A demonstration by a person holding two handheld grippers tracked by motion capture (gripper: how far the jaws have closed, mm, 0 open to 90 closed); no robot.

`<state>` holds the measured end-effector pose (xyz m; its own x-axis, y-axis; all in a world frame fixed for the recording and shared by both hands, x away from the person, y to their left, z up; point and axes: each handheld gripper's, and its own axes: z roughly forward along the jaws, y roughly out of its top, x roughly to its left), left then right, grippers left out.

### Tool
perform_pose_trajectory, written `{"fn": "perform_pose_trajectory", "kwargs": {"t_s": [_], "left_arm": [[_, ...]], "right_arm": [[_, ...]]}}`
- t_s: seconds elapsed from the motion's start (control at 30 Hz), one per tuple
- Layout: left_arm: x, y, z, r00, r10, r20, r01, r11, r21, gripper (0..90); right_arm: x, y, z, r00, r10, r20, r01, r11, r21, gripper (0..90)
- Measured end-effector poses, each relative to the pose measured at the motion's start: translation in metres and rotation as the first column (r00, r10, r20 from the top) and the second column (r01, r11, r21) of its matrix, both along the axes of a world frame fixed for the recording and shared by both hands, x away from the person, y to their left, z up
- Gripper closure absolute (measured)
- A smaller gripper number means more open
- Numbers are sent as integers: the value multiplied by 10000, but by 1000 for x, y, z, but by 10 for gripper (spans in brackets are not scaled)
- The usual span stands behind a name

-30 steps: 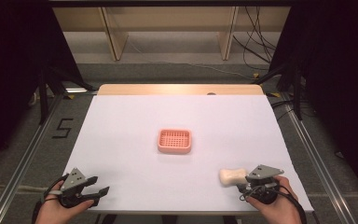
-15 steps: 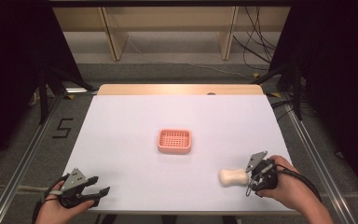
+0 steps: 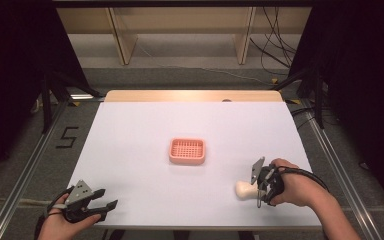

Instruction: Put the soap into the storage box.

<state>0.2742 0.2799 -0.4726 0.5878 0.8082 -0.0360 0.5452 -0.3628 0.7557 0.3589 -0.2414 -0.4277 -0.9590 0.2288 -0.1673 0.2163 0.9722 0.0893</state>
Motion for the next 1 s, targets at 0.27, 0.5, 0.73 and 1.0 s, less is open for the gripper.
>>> {"fn": "perform_pose_trajectory", "kwargs": {"t_s": [0.27,0.5,0.73,1.0], "left_arm": [[0,0,0,10000,-23,8,23,10000,-20,386],[0,0,0,10000,-16,-1,16,10000,5,386],[0,0,-1,10000,-25,53,25,10000,45,387],[0,0,0,10000,-74,18,73,9999,106,386]], "right_arm": [[11,10,-4,9994,261,-224,-270,9989,-378,339],[20,23,-8,9961,762,-436,-778,9963,-359,342],[25,28,-14,9924,972,-761,-1010,9937,-477,356],[27,32,-19,9903,830,-1117,-908,9936,-670,417]]}}
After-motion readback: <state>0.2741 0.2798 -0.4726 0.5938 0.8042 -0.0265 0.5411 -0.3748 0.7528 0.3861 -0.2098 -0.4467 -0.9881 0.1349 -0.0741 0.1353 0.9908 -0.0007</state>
